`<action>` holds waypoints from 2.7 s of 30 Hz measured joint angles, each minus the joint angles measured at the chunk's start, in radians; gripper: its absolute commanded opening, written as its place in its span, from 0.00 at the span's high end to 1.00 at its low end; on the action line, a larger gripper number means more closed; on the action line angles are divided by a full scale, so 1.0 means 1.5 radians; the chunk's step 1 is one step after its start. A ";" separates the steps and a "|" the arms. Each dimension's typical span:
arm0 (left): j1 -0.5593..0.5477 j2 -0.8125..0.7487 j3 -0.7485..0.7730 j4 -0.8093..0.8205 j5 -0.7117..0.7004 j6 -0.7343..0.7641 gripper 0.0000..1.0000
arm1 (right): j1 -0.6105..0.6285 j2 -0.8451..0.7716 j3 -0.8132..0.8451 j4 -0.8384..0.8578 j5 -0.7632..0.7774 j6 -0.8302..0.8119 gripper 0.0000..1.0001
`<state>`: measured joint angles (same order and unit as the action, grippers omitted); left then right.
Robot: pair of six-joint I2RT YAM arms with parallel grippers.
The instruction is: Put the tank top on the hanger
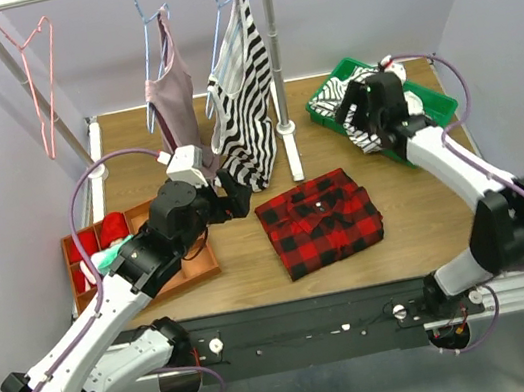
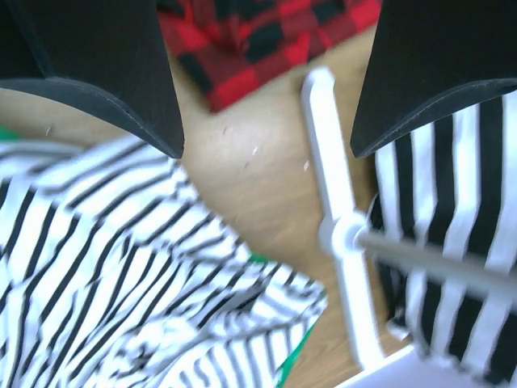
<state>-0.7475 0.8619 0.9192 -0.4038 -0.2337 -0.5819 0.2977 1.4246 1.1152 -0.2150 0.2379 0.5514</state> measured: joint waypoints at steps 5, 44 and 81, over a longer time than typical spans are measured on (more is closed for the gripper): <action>0.000 0.004 0.011 -0.001 0.012 0.004 0.01 | -0.071 0.149 0.110 0.031 -0.039 -0.006 0.10; 0.001 0.015 0.026 -0.027 0.027 0.031 0.01 | -0.097 0.410 0.472 -0.049 -0.120 0.041 0.99; 0.001 0.039 0.003 0.036 0.010 0.014 0.01 | 0.365 -0.209 -0.291 0.080 -0.370 0.125 0.72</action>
<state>-0.7464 0.9203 0.9237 -0.3496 -0.2192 -0.5610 0.8459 1.1114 0.6785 -0.0944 -0.3164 0.7391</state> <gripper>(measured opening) 0.988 0.047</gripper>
